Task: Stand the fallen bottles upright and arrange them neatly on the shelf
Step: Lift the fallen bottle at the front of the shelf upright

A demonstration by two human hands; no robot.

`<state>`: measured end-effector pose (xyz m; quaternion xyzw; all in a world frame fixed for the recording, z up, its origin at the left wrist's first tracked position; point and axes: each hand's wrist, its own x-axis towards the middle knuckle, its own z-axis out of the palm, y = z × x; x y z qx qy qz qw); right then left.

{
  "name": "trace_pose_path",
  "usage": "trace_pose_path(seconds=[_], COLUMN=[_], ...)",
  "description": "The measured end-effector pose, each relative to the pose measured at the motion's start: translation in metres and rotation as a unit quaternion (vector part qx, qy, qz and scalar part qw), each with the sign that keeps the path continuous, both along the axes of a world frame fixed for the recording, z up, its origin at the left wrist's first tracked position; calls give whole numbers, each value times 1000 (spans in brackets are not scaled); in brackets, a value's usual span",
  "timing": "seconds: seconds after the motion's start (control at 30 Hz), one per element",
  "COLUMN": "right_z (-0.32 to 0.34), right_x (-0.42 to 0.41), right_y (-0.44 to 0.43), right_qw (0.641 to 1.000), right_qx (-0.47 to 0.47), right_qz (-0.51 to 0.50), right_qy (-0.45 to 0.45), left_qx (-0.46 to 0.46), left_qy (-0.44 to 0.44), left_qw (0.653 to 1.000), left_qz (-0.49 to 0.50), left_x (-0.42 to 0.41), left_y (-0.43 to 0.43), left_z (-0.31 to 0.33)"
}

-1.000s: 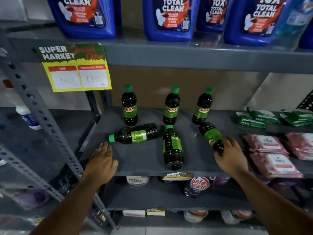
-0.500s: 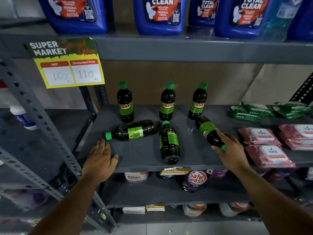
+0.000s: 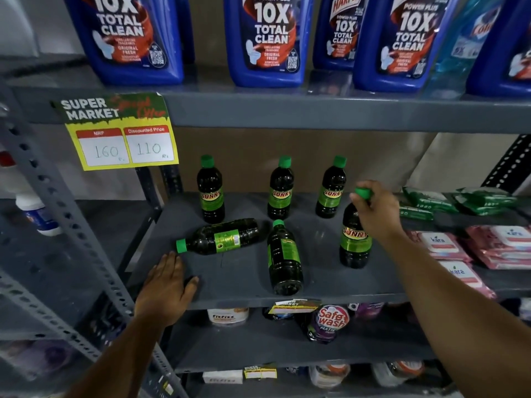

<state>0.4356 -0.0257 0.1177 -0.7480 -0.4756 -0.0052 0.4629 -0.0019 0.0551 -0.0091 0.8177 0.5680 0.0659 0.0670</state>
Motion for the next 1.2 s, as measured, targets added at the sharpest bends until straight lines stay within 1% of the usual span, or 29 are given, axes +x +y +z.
trace_pose_path(seconds=[0.1,0.23,0.37,0.67,0.77,0.8,0.83,0.87,0.9,0.93,0.97,1.0,1.03,1.07,1.1,1.13,1.17,1.2], right_z=[-6,-8,-6,-5,-5,-7,-11,-16,-23,-27,-32,-35,-39,-44,-51,-57,-61,-63], right_x=[1,3,5,-3,-6,-8,-12,-18,-27,-41,-58,-75,-92,-108,-122,-133,-141,-145], right_y=[5,7,11,25,26,24,20,15,9,4,-1,-2,-2,0,3,7,12,17], right_qw=[997,990,988,982,979,981,992,999,997,990,988,992,995,991,977,959,943,928], right_qx=[33,64,52,38,12,3,3,15,50,91,113,96,33,-71,-173,-252,-309,-347], right_qz=[13,48,70,62,74,72,43,-4,-43,-62,-44,10,70,111,125,116,99,84], right_qy=[73,119,131,177,192,178,122,37,-40,-89,-98,-86,-59,-21,16,49,77,107], left_qx=[4,11,12,19,20,20,19,16,12,9,10,11,10,7,5,3,1,-1], left_qy=[-3,-7,-12,0,-2,-2,-4,-5,-3,2,8,12,15,18,20,20,19,18], left_qw=[1000,1000,1000,1000,1000,1000,1000,1000,1000,1000,1000,1000,1000,1000,1000,1000,1000,1000], left_qz=[1,1,1,2,0,0,0,1,2,4,7,7,8,8,7,7,6,5], left_x=[0,0,0,1,1,1,1,0,0,1,1,2,2,2,1,1,0,0], left_y=[0,0,1,-2,-2,-2,-1,-1,0,0,1,2,2,3,3,4,4,4], left_z=[0,0,-1,1,1,1,1,0,0,0,-1,-1,-1,-1,-2,-3,-4,-4])
